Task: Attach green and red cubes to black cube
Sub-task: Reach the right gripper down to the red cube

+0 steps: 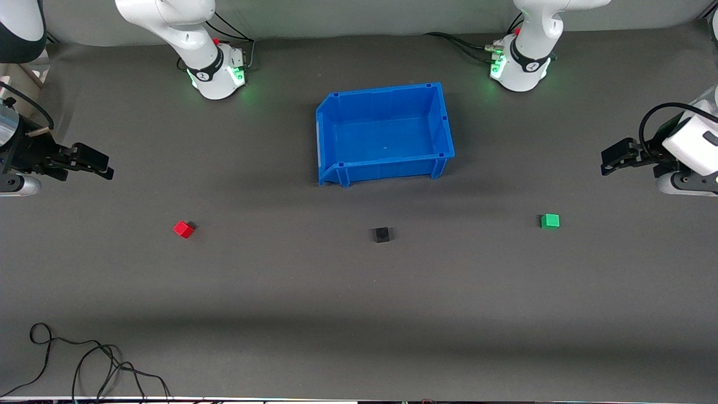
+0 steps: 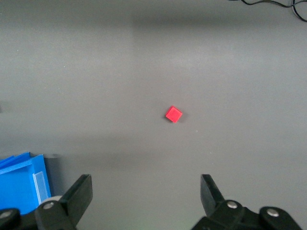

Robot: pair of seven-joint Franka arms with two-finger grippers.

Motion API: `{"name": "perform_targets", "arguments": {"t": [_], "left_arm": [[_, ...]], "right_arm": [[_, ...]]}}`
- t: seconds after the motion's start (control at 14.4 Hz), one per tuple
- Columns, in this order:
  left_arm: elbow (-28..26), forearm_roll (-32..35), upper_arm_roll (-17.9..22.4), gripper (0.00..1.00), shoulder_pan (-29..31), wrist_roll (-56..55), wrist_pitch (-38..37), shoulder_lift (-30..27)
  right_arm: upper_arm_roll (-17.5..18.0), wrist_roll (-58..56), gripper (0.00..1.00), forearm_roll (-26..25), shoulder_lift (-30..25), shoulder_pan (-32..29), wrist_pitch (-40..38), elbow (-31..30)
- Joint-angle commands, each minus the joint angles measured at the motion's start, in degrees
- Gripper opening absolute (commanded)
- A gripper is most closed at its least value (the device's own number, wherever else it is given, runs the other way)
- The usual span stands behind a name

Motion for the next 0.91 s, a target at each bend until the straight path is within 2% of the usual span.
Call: {"name": "perform_targets", "arguments": {"t": [0.0, 0.07, 0.42, 0.63, 0.84], "left_arm": [[-0.8, 0.2, 3.7, 1.00, -3.7, 1.9, 0.5, -1.7], [-0.7, 0.2, 5.5, 1.00, -4.8, 1.9, 0.5, -1.8], [-0.7, 0.2, 5.6, 1.00, -4.9, 2.0, 0.5, -2.0], [-0.7, 0.3, 5.7, 1.00, -4.8, 2.0, 0.4, -1.8], [-0.7, 0.3, 5.6, 1.00, -5.0, 1.2, 0.2, -1.7]], "right_arm": [[0.5, -0.8, 1.00, 0.0, -1.8, -0.7, -0.2, -1.9], [0.5, -0.8, 1.00, 0.0, -1.9, -0.8, -0.2, -2.0], [0.5, 3.5, 1.00, 0.0, -1.8, -0.7, 0.1, -2.2], [0.8, 14.3, 1.00, 0.5, -1.2, -0.2, 1.9, -3.6], [0.9, 27.0, 1.00, 3.8, -1.3, -0.3, 7.3, -9.1]]}}
